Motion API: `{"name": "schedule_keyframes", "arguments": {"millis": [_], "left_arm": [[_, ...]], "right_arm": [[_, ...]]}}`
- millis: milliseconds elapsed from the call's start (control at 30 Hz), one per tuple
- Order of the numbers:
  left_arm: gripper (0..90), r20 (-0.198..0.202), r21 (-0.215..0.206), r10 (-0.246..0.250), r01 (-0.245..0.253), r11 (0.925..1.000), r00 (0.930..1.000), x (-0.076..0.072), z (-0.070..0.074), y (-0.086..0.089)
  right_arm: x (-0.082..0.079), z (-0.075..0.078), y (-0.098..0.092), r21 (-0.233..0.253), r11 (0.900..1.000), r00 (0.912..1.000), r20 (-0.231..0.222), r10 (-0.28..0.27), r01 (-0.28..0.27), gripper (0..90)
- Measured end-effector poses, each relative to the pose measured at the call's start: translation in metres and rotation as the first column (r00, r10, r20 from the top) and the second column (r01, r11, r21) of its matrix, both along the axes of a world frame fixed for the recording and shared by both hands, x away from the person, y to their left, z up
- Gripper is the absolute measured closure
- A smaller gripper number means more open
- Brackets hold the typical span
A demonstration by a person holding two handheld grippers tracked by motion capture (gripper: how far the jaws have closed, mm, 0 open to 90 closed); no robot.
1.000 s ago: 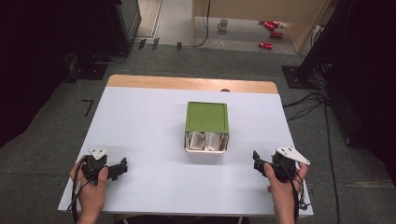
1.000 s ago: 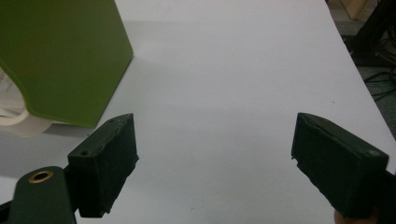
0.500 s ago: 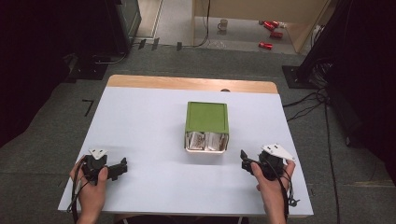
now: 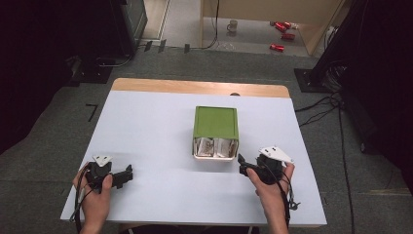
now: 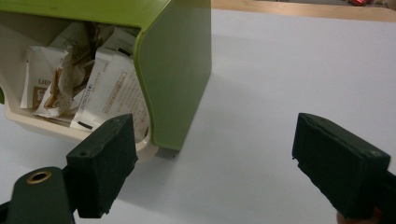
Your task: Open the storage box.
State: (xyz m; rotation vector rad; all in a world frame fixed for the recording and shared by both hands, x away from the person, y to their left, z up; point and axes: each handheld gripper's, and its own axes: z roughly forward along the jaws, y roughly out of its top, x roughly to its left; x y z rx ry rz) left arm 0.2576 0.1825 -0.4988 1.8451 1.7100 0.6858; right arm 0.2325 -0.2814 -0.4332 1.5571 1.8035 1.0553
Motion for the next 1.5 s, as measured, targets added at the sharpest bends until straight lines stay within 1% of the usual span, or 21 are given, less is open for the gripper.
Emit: {"name": "schedule_keyframes", "arguments": {"millis": [233,400,533,667,900,1000,1100,1133,1167,1200,1233,1333,1367,1500], "left_arm": [[0.0,0.000,0.000,0.000,0.000,1.0000,1.0000,0.000,0.000,0.000],[0.0,0.000,0.000,0.000,0.000,1.0000,1.0000,0.000,0.000,0.000],[0.0,0.000,0.000,0.000,0.000,1.0000,1.0000,0.000,0.000,0.000],[0.0,0.000,0.000,0.000,0.000,1.0000,1.0000,0.000,0.000,0.000],[0.0,-0.001,0.000,0.000,0.000,1.0000,1.0000,0.000,0.000,0.000],[0.0,-0.001,0.000,0.000,0.000,1.0000,1.0000,0.000,0.000,0.000],[0.0,-0.001,0.000,0.000,0.000,1.0000,1.0000,0.000,0.000,0.000],[0.0,-0.001,0.000,0.000,0.000,1.0000,1.0000,0.000,0.000,0.000],[0.0,-0.001,0.000,0.000,0.000,1.0000,1.0000,0.000,0.000,0.000],[0.0,-0.001,0.000,0.000,0.000,1.0000,1.0000,0.000,0.000,0.000],[0.0,-0.001,0.000,0.000,0.000,1.0000,1.0000,0.000,0.000,0.000],[0.0,-0.001,0.000,0.000,0.000,1.0000,1.0000,0.000,0.000,0.000],[0.0,-0.001,0.000,0.000,0.000,1.0000,1.0000,0.000,0.000,0.000],[0.0,-0.001,0.000,0.000,0.000,1.0000,1.0000,0.000,0.000,0.000]], "right_arm": [[0.006,0.001,0.009,0.012,1.000,0.9999,0.011,0.010,-0.011,13.6],[0.012,0.001,0.018,0.013,1.000,0.9996,0.008,0.029,-0.029,13.6],[0.018,-0.001,0.026,0.010,1.000,0.9996,0.000,0.029,-0.029,13.7],[0.024,-0.003,0.031,-0.005,1.000,0.9999,0.002,0.012,-0.012,14.2],[0.035,-0.011,0.038,-0.042,0.999,0.9997,-0.016,-0.020,0.019,14.5],[0.041,-0.020,0.039,-0.067,0.996,0.9977,-0.042,-0.053,0.050,14.9],[0.043,-0.029,0.039,-0.078,0.995,0.9955,-0.064,-0.069,0.064,16.6],[0.044,-0.032,0.038,-0.089,0.993,0.9944,-0.071,-0.078,0.072,17.7],[0.044,-0.034,0.036,-0.077,0.993,0.9935,-0.068,-0.091,0.086,17.6],[0.044,-0.035,0.034,-0.050,0.995,0.9933,-0.073,-0.090,0.086,17.1],[0.045,-0.036,0.032,-0.036,0.996,0.9931,-0.079,-0.087,0.085,16.7],[0.046,-0.036,0.032,-0.039,0.996,0.9931,-0.081,-0.085,0.082,16.8],[0.046,-0.036,0.033,-0.048,0.996,0.9934,-0.081,-0.081,0.077,17.3],[0.045,-0.035,0.033,-0.050,0.997,0.9932,-0.093,-0.070,0.066,17.4]]}}
